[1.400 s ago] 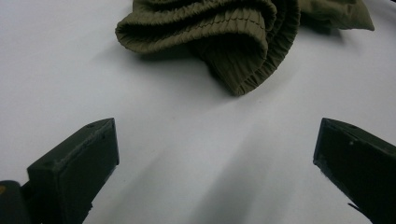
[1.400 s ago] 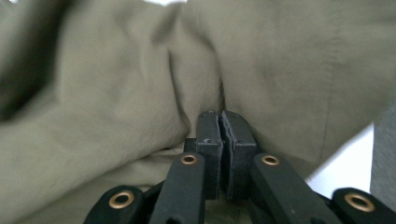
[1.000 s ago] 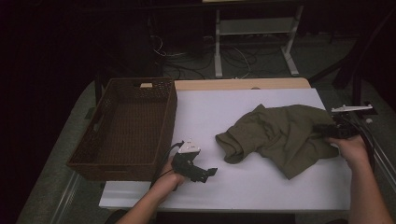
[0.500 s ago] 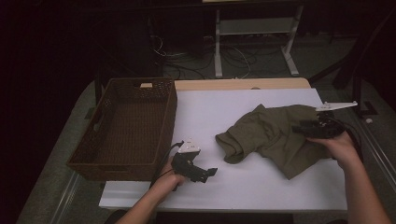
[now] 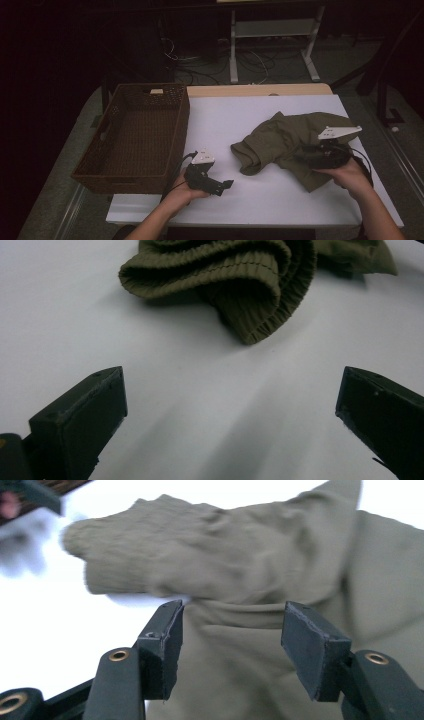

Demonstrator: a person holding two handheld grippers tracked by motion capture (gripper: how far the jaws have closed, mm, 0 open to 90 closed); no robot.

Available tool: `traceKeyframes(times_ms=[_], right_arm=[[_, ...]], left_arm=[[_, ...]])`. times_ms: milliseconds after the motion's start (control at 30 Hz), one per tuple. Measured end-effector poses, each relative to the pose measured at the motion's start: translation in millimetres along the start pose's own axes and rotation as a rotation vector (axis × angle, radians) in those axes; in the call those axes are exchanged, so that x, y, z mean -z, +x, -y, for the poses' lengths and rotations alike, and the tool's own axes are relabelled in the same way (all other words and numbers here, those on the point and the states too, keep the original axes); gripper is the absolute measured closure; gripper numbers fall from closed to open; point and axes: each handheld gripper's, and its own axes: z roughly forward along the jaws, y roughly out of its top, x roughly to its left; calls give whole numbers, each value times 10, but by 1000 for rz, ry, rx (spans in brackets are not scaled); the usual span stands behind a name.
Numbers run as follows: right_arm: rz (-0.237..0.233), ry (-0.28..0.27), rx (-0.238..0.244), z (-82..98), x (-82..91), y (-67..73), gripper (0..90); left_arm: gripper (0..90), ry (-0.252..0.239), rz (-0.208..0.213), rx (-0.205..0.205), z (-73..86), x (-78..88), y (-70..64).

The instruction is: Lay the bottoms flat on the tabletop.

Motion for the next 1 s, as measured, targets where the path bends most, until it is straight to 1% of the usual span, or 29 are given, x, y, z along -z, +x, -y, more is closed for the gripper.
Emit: traceKeyframes(times_ms=[33, 133, 233, 300, 333, 400, 500, 533, 567, 633, 767, 867, 967, 1000], right_arm=[[-17, -4, 1, 9, -9, 52, 411], [-57, -16, 16, 31, -43, 199, 404], [-89, -10, 48, 52, -98, 334, 398], [-105, 0, 69, 73, -141, 407, 395], [-115, 8, 71, 84, -163, 435, 394], [-130, 24, 85, 110, -211, 475, 393], [-134, 46, 98, 127, -264, 500, 392], [-134, 48, 98, 129, -275, 501, 392], [-138, 50, 98, 129, -284, 503, 392], [-137, 60, 105, 137, -303, 504, 392], [-139, 57, 107, 134, -307, 503, 389], [-141, 55, 104, 133, -317, 501, 385], [-143, 63, 116, 134, -328, 511, 383], [-143, 65, 120, 135, -335, 510, 383]], left_arm=[[0, 4, -9, -9, -3, 1, -4], [0, 1, 9, -10, -15, 7, -15], [0, -4, 15, -10, -26, 14, -19], [55, -10, 5, -9, -23, 16, -22], [83, -10, 0, -12, -24, 15, -23], [140, -15, 0, -12, -31, 7, -24], [178, -14, -3, -17, -60, -38, -38], [192, -12, 5, -20, -73, -60, -44], [221, -10, 15, -22, -86, -84, -53], [271, -5, 9, -31, -109, -138, -73], [306, 16, 8, -46, -146, -239, -96], [360, 27, 36, -55, -178, -297, -114], [416, 27, 37, -69, -213, -355, -141], [431, 32, 29, -79, -225, -378, -148]])
